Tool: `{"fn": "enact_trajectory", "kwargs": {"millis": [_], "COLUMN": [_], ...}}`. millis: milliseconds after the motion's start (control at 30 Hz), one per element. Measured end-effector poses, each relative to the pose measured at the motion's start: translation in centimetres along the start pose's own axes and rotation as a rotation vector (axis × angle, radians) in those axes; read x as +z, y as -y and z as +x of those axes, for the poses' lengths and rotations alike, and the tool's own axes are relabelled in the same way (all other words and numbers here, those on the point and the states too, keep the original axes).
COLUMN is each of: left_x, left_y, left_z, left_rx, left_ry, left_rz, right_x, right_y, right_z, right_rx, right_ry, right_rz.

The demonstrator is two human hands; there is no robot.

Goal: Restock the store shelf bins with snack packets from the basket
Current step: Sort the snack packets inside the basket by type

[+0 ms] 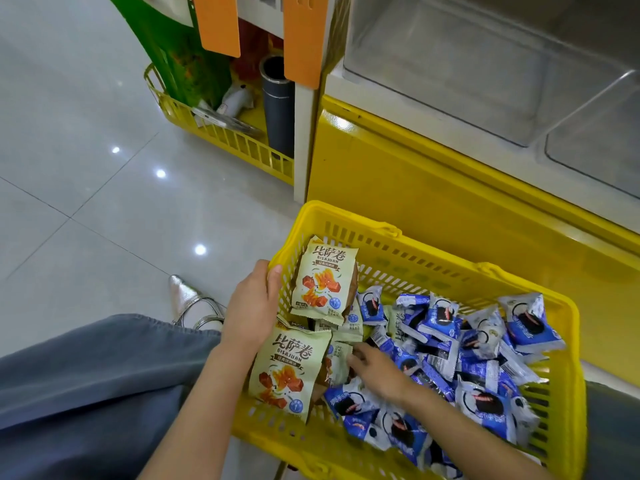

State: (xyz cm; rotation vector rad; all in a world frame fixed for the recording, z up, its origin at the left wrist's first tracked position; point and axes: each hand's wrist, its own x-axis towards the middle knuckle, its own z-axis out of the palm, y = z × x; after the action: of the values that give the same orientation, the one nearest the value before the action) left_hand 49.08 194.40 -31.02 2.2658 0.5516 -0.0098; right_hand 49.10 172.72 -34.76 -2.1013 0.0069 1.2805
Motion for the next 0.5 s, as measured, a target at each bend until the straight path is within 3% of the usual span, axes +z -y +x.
{"fn": "enact_trajectory", "kwargs": {"millis": [133,300,367,433,500], "left_x": [0.1,-0.2,-0.4,-0.3,0.7], "left_y": [0.0,-0.6,-1.5,-3.3,-5.8], "left_z": [0.0,0.0,-0.1,-0.4,-0.7], "left_rx": [0.001,-0.061,-0.067,0.047,0.198], "left_ry": [-0.003,0.017,-0.062,-0.234,-0.285], "left_rz": [-0.009,0.017,0.072,0.107,0.058], "right_x": [1.3,0.2,-1.6,-4.1,-7.1], "right_y": [0.1,-0.3,-0.7,-1.5,-2.6], "right_z": [0.5,0.3,-0.1,-0.4,-0.3], "right_rx": [-0.092,-0.152,-0.170,-0.210,-0.275], "right_ry": [0.013,0.037,-0.142,-0.412,-0.575], "right_rz": [0.055,-0.113,-0.222,-0.264,-0.374]}}
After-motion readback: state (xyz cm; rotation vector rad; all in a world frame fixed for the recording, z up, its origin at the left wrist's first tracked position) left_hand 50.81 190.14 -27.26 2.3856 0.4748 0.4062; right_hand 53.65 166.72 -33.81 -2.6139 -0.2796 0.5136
